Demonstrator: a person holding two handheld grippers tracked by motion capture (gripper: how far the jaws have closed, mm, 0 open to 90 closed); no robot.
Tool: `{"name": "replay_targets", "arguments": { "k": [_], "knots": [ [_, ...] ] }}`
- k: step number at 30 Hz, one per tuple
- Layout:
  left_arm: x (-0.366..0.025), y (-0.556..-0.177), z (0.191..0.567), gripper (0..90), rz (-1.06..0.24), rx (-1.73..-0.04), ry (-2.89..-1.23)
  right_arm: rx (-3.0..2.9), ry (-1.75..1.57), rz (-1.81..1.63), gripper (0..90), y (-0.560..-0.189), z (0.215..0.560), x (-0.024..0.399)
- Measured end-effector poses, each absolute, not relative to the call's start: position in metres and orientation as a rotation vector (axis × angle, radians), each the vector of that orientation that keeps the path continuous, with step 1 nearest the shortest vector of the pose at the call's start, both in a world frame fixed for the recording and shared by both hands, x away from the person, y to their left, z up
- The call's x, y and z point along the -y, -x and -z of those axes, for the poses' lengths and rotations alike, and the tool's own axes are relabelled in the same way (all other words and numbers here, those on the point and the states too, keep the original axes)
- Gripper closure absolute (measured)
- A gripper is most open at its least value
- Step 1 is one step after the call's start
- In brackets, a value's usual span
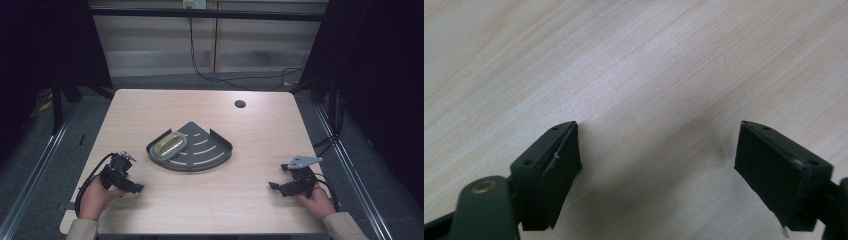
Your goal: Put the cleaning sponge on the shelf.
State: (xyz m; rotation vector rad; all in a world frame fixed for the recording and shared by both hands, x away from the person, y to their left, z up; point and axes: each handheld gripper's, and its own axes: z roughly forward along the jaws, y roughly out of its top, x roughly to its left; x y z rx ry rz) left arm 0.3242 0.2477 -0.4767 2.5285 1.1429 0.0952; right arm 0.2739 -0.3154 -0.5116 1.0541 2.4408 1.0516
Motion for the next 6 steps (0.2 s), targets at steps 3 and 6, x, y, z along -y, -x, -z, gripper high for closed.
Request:
{"name": "replay_targets", "arguments": {
  "k": [3,6],
  "knots": [
    [-0.247,-0.3231,0.4774,16.5,-0.11,-1.137,-2.529,-2.441,-1.054,-1.05,11.6,-0.2739,0.5116,0.3154],
    [-0.2468,-0.3226,0.478,16.0,-0.122,-1.131,-2.531,-2.44,-1.055,-1.048,11.6,-0.2739,0.5115,0.3154]
  ]
}}
